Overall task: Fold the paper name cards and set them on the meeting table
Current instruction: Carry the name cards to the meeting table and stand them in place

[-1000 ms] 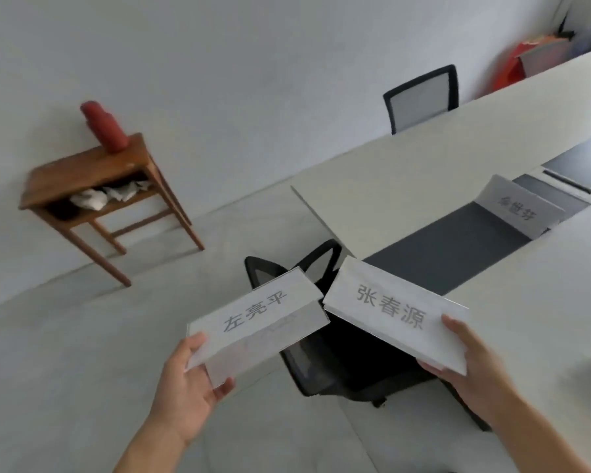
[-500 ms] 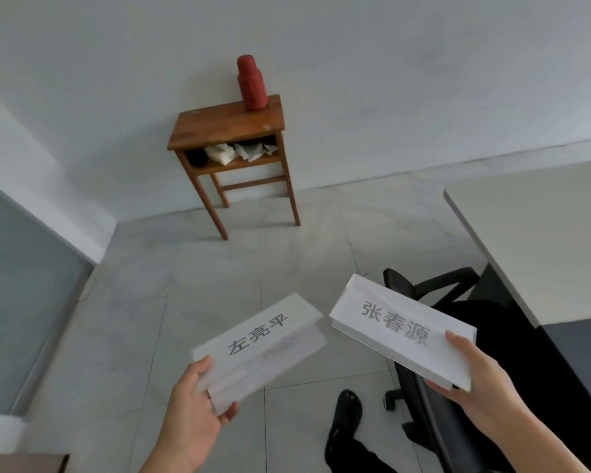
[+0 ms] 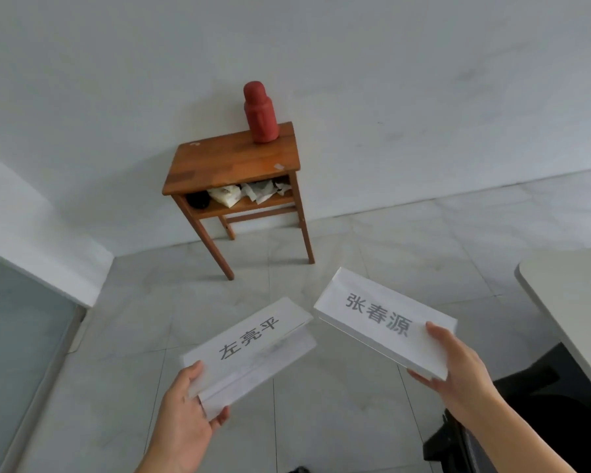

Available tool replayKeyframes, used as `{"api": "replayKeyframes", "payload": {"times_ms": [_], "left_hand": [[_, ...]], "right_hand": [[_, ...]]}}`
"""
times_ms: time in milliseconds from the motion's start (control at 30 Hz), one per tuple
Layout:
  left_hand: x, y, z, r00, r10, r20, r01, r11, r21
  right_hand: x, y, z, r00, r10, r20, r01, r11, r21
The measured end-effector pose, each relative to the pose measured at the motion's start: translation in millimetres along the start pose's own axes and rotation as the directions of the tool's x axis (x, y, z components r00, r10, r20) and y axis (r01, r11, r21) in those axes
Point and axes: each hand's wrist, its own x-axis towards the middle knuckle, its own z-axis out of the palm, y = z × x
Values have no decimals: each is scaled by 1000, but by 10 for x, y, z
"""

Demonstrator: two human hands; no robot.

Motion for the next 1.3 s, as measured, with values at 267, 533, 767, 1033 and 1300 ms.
{"api": "replayKeyframes", "payload": {"times_ms": [267,533,767,1033,1300], "left_hand": [[1699,840,1064,991,-57,122,40,990,134],[3069,1811,2737,942,-178,285,32,891,452],[3847,1764,4557,844,-293,450,-5,834,552],[4184,1666,6680,793,-362,490,-25,784,620],[4454,1462,8655,700,-445,559,-53,748,662]], "right_hand": [[1259,-644,608,988,-31,-152,46,995,93],[2004,-1506,876,925,24,-379,107,942,319],[2719,-2077,407,833,53,-551,228,874,429],[3909,-3376,-349,796,30,-605,316,831,458],[4701,-4545,-1080,742,-35,-670,419,804,422]]}}
